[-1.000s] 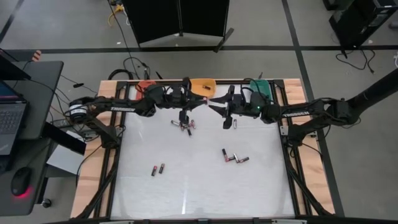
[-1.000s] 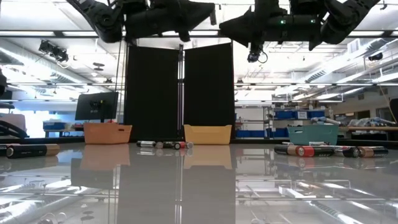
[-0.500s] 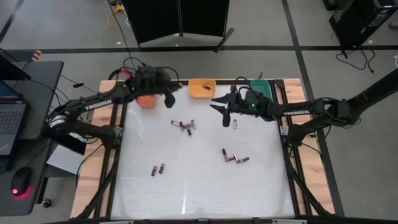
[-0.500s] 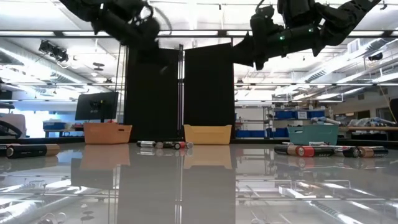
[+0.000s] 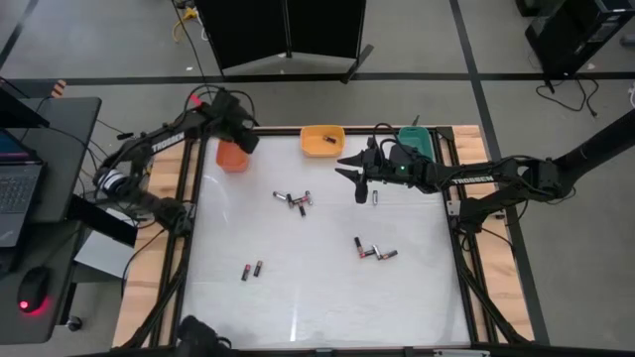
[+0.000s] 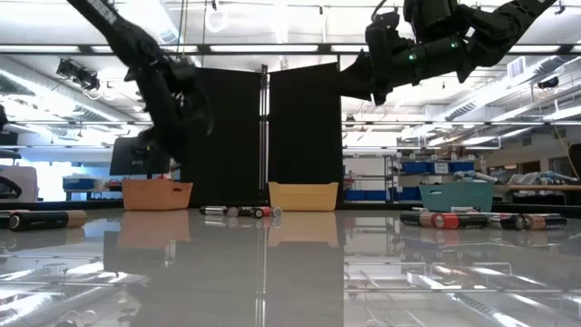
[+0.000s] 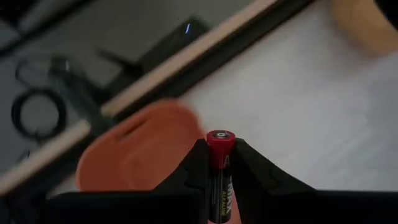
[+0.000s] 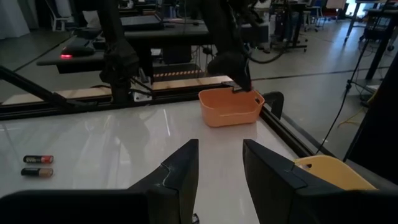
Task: Sort batteries
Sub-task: Put the red battery into the orange bin
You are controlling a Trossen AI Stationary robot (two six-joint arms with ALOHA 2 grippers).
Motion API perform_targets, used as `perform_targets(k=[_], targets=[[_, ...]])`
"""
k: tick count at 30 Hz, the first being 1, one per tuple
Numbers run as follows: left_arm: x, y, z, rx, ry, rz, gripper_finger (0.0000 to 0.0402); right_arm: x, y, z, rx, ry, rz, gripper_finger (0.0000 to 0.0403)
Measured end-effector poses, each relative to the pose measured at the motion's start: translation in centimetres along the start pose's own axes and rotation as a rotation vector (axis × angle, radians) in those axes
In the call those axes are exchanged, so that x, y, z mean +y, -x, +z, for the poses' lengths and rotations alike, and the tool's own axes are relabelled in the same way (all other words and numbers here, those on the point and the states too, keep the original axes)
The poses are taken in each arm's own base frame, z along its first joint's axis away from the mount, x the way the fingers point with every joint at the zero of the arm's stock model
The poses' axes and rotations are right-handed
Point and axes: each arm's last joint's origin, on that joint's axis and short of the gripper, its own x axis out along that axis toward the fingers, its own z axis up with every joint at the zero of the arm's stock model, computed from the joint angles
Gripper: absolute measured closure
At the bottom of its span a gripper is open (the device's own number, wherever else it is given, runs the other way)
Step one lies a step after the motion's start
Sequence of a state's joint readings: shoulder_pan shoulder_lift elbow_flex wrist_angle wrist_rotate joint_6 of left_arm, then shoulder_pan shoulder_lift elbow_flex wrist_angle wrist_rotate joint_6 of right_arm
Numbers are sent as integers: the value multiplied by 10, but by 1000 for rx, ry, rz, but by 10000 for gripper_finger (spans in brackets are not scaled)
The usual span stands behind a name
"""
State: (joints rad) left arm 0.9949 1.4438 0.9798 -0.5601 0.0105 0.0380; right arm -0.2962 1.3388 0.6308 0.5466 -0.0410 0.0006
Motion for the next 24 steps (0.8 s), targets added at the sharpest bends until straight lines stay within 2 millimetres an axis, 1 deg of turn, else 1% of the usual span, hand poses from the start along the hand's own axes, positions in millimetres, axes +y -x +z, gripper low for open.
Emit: perform_targets(k=[3,6,10,16,20,24], targets=[[10,-12,-6,82,30,14,354,0,0,-1,11,0,0,268],[15,-21,-8,117,46,20,354,0,0,-2,19,-1,0,268],[16,-33,-11,165,49,19,354,0,0,-3,30,-3,0,268],[18,-51,-16,235,50,61,354,0,0,-3,33,-6,0,268],[18,-55,-16,232,52,67,353,0,0,-3,35,-6,0,268],[18,-55,-17,245,36,64,313,0,0,-3,35,-6,0,268]])
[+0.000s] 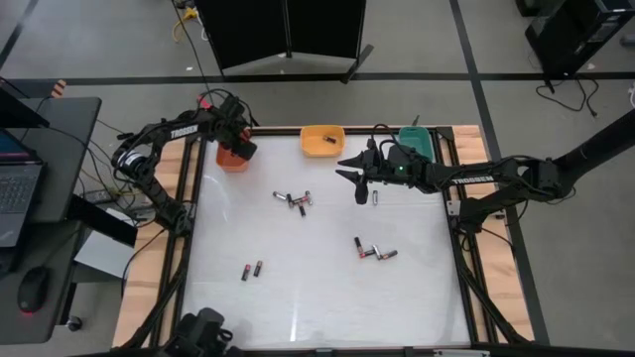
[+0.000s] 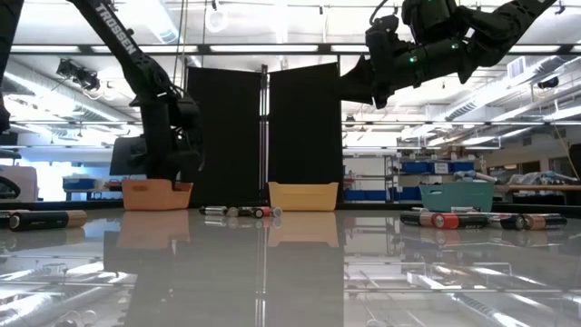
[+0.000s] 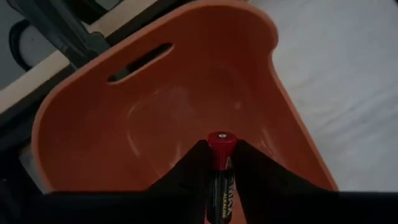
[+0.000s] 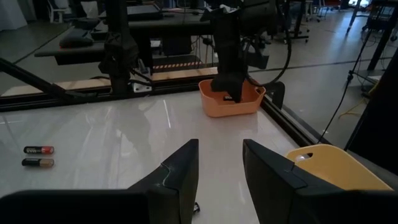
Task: Sort batteries
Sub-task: Put the red battery into the orange bin, then put the black battery into the green bin
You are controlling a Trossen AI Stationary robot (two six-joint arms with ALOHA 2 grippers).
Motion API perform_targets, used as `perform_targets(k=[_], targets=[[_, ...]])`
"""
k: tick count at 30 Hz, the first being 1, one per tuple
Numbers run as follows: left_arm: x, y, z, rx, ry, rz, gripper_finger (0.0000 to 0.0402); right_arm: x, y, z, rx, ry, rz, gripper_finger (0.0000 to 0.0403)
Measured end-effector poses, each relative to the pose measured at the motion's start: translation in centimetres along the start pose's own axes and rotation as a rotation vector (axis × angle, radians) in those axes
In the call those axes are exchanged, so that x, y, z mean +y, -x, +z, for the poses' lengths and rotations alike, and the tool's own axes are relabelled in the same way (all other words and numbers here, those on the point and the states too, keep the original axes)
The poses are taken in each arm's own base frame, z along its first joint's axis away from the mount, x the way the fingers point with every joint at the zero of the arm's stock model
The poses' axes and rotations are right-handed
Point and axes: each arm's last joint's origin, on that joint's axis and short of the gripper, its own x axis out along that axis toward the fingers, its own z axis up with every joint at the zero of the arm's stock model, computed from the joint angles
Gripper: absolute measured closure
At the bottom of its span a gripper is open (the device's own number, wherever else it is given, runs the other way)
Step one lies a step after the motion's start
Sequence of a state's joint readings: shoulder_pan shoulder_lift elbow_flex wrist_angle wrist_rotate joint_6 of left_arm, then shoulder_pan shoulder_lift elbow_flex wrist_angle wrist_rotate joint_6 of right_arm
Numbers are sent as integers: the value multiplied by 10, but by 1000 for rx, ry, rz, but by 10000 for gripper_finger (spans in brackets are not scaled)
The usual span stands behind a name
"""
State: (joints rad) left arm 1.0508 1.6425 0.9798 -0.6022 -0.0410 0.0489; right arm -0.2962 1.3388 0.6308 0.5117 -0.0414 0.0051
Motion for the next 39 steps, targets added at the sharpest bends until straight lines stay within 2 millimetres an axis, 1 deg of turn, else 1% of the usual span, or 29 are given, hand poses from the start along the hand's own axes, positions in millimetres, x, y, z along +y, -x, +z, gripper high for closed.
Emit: perform_targets(k=[2,4,7,10,13,17,20,22,25,29,31,35,39], targets=[[0,0,-1,5,-12,0,293,0,0,0,0,0,0,268],[0,0,0,0,-24,0,282,0,0,0,0,0,0,268],[0,1,1,-15,-25,1,277,0,0,0,0,0,0,268],[0,7,2,-41,-24,4,276,0,0,0,0,4,0,268],[1,20,3,-87,-22,18,275,0,0,0,0,14,0,268],[-1,46,3,-206,-22,23,274,0,0,0,0,23,0,271],[-8,66,-1,-319,-37,16,274,1,0,-2,22,22,4,284],[-16,75,-7,-377,-53,-3,275,2,0,-5,50,11,8,298],[-33,84,-21,-418,-139,-94,282,7,0,-8,112,10,24,327],[-62,86,-40,-421,-291,-222,291,17,0,-10,152,21,49,367],[-76,85,-49,-412,-362,-269,294,22,0,-10,159,39,45,380],[-102,83,-63,-372,-480,-352,295,30,0,-11,162,53,63,387],[-125,86,-75,-367,-578,-406,295,33,0,-11,162,56,72,374]])
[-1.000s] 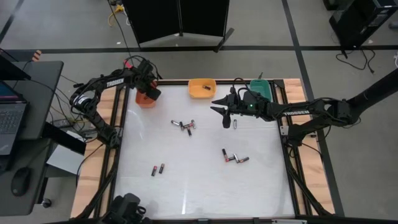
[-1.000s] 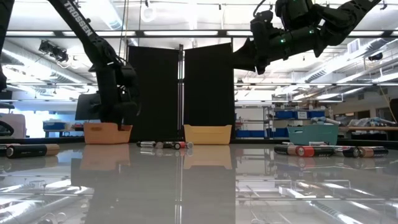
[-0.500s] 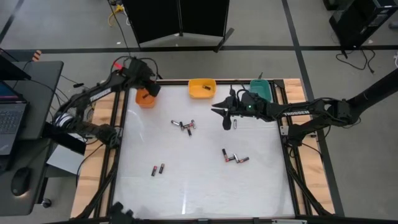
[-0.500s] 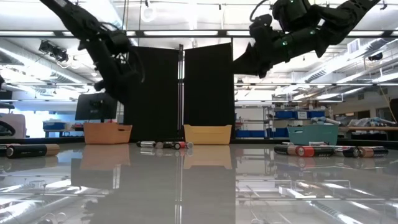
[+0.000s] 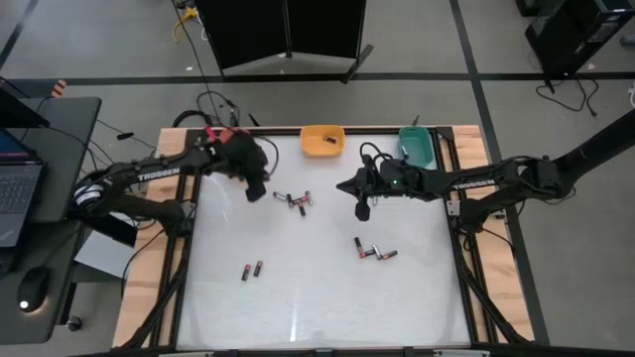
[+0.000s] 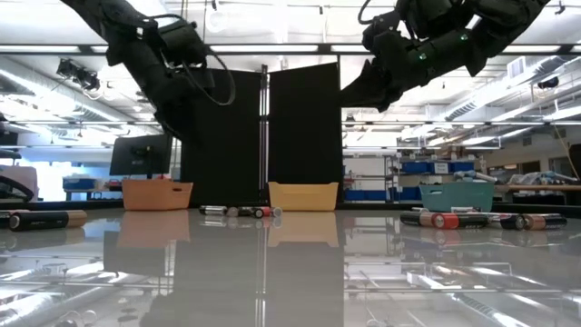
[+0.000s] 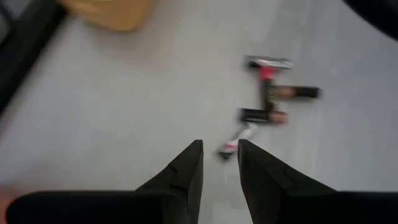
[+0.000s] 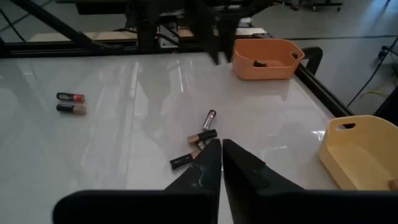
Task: Sort batteries
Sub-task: Put the black battery into the green bin
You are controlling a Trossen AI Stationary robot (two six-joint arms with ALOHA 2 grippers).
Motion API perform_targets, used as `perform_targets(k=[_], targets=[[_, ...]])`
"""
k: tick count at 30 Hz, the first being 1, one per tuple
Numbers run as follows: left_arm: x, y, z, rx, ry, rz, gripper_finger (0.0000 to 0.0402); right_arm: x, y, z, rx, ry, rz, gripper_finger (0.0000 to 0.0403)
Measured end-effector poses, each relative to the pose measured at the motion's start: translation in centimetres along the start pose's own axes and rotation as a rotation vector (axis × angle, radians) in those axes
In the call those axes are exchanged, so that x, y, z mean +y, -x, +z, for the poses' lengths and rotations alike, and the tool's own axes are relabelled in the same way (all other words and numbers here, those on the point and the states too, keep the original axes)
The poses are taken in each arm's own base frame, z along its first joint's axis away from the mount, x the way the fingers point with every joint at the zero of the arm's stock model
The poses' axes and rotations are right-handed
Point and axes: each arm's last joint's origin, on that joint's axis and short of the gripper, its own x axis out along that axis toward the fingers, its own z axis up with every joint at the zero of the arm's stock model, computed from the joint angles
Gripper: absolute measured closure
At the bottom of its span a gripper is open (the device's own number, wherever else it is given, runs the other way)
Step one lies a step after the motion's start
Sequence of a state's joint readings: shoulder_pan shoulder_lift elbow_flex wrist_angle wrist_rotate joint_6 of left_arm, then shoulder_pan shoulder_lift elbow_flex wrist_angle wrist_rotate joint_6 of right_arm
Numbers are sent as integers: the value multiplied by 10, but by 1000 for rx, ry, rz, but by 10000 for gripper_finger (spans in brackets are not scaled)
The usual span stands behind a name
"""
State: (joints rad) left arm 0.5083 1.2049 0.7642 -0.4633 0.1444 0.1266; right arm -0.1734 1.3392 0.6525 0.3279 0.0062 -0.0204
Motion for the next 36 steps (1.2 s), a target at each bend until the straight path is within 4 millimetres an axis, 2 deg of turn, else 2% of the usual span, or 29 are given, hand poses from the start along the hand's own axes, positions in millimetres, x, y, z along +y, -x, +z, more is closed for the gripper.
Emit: perform_targets(k=[5,10,18,23,36], targets=[[-24,-6,1,14,-107,-65,294,0,0,0,0,0,-1,356],[-33,-24,-2,86,-136,-96,264,0,0,0,1,0,-1,354],[-31,-57,-8,167,-341,-110,205,0,0,-1,9,1,-1,362],[-28,-68,-6,144,-357,-96,203,0,0,-2,18,2,-1,363],[-19,-98,-18,236,-382,-87,207,0,0,-2,18,9,-1,367]])
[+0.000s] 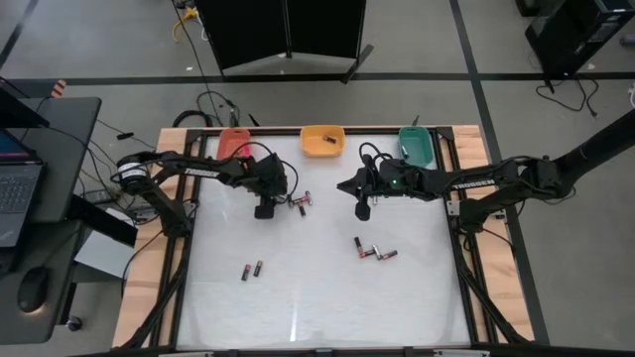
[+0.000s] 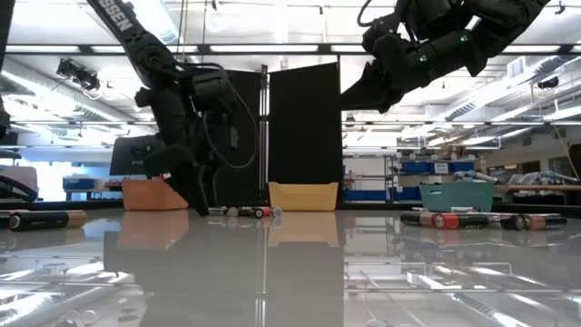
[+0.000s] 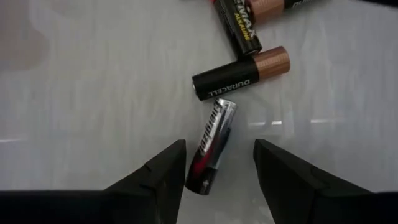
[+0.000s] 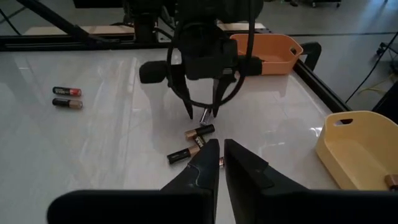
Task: Sort batteries
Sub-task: Put the black battery into the green bin
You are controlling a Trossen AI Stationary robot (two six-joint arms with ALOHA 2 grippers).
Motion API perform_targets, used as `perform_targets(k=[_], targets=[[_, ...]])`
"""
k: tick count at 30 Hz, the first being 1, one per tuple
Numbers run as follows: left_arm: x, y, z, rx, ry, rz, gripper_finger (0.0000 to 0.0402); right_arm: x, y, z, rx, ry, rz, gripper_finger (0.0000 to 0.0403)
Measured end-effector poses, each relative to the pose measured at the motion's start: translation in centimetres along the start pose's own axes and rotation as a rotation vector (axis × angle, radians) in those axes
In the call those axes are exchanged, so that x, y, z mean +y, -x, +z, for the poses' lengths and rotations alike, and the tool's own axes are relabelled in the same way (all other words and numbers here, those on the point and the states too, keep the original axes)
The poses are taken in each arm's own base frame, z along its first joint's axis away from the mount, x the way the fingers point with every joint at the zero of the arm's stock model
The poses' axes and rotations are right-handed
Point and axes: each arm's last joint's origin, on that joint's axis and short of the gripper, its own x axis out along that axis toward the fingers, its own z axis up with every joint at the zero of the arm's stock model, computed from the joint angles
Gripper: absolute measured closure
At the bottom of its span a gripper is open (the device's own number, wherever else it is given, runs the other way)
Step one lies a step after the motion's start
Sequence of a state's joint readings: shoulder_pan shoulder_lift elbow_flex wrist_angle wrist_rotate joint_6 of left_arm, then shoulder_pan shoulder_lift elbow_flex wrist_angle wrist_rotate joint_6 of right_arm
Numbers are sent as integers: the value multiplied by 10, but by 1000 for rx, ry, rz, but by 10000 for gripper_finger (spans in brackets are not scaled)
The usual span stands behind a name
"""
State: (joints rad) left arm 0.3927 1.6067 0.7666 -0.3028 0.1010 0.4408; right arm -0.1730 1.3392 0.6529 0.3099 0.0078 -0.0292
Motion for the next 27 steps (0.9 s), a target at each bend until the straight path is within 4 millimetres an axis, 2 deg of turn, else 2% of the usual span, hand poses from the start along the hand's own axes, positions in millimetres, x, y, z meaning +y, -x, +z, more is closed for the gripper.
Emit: perform_targets(k=[4,11,17,19,22,27], targets=[[-1,-2,-1,19,7,-17,238,0,0,0,0,0,0,366],[-6,-1,-6,81,32,-47,350,0,0,0,0,0,0,371],[-10,15,-8,74,40,-31,356,0,0,0,1,-1,-1,371],[-10,25,-3,-5,63,-38,356,0,0,-2,20,-2,-5,373],[-9,40,8,-217,104,-43,356,0,0,-7,30,-25,-40,380],[-10,45,20,-625,180,-161,356,4,3,-20,-34,-55,-29,392]])
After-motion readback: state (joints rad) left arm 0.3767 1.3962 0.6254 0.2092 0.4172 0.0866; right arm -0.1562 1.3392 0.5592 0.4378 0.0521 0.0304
